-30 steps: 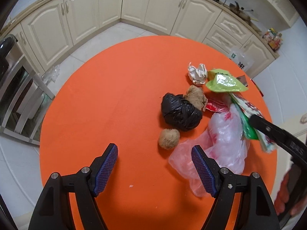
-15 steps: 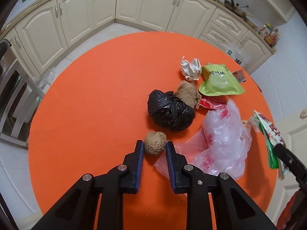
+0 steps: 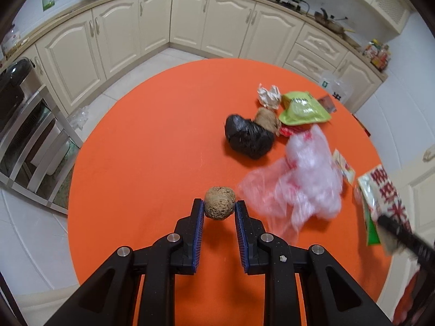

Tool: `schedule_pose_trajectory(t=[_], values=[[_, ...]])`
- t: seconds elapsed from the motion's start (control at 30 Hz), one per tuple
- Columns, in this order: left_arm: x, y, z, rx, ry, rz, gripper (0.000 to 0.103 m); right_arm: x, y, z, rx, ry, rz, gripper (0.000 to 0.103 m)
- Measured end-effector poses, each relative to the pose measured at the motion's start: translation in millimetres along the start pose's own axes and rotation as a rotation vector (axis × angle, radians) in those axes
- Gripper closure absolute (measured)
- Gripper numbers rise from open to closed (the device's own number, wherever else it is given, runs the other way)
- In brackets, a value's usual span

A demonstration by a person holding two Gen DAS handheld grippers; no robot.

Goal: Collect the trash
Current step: 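Grasp the brown round nut with the left tool while the right tool holds the rice bag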

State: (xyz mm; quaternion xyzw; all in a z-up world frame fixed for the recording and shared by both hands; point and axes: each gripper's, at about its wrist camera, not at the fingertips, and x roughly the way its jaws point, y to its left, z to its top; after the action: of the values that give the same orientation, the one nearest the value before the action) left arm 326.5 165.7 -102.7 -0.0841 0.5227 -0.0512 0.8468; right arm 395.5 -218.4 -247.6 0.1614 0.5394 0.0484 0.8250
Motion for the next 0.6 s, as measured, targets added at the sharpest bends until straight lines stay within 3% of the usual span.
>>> schedule_pose_trajectory(t=[0.1,0.27,0.4,0.47,0.6], values=[[-3,-2,-12,0.024,0.015,-0.010,0.084,4,-5,6,0.027,-0.034,-0.079,0.075],[-8,-2,-25,0.034,0.033,-0.027,0.084,32,-5,14,0.026,0.013,-0.084,0.070],[-13,-4,-30,0.046,0.033,-0.024,0.084,32,-3,7,0.052,-0.003,-0.015,0.085],[-18,-5,-32,0.051,0.027,-0.029,0.084,24,5,2,0.040,-0.016,-0.040,0.087],[-28,-13,-37,0.069,0.010,-0.049,0.084,3,11,-10,0.033,-0.037,-0.011,0.089]])
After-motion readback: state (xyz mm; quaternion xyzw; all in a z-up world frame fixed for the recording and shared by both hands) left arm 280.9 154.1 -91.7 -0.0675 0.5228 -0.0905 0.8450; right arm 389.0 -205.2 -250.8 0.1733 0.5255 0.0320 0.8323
